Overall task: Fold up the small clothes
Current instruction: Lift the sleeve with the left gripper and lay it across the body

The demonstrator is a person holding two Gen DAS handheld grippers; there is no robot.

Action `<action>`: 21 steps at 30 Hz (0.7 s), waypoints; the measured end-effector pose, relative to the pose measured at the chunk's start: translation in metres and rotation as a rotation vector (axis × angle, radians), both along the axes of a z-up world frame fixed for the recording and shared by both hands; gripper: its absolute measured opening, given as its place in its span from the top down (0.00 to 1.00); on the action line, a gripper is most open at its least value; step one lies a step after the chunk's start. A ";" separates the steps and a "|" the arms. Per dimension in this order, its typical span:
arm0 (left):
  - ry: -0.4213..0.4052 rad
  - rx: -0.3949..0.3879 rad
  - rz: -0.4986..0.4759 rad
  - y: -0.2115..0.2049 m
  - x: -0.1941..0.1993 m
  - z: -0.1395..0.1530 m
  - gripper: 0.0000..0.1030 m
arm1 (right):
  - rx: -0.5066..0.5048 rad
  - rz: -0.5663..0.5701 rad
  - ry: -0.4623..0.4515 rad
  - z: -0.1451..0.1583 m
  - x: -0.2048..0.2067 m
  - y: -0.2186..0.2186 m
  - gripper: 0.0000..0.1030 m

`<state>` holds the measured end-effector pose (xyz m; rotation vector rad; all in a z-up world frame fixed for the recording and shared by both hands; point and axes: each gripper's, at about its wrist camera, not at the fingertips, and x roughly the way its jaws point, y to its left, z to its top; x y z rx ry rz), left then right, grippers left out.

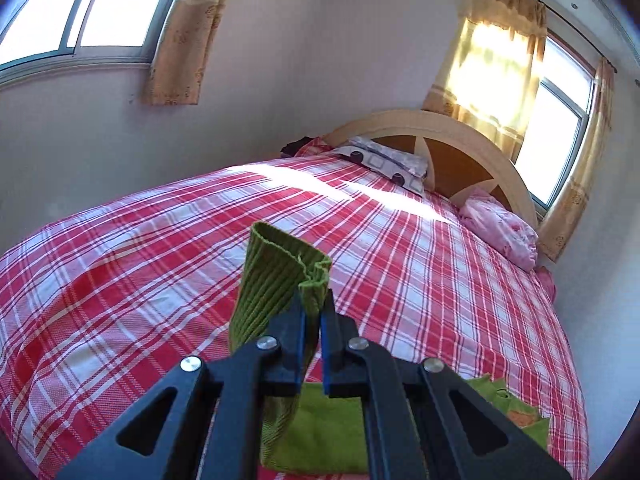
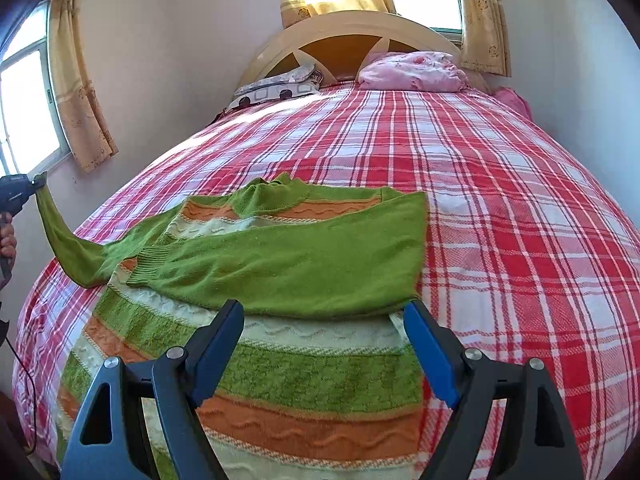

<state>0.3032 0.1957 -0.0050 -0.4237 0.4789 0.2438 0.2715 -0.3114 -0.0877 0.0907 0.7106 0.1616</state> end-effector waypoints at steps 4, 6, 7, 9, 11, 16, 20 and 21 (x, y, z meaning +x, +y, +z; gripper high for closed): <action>-0.023 0.006 -0.044 -0.022 0.007 0.014 0.94 | -0.016 -0.026 -0.010 -0.002 -0.019 -0.021 0.20; -0.036 0.006 -0.065 -0.034 0.010 0.021 0.94 | -0.016 -0.046 -0.012 -0.003 -0.028 -0.034 0.20; -0.043 0.007 -0.075 -0.040 0.012 0.025 0.94 | -0.014 -0.053 -0.015 -0.004 -0.032 -0.039 0.20; -0.051 0.012 -0.094 -0.052 0.014 0.030 0.94 | -0.016 -0.070 -0.014 -0.008 -0.039 -0.049 0.20; -0.055 0.015 -0.109 -0.063 0.018 0.035 0.94 | -0.015 -0.081 -0.008 -0.012 -0.044 -0.055 0.20; -0.061 0.019 -0.147 -0.090 0.026 0.042 0.94 | -0.007 -0.081 0.004 -0.020 -0.052 -0.062 0.20; -0.070 0.021 -0.184 -0.118 0.034 0.052 0.94 | -0.003 -0.083 -0.009 -0.025 -0.056 -0.064 0.20; -0.076 0.023 -0.196 -0.124 0.036 0.056 0.94 | 0.001 -0.087 -0.008 -0.027 -0.057 -0.065 0.20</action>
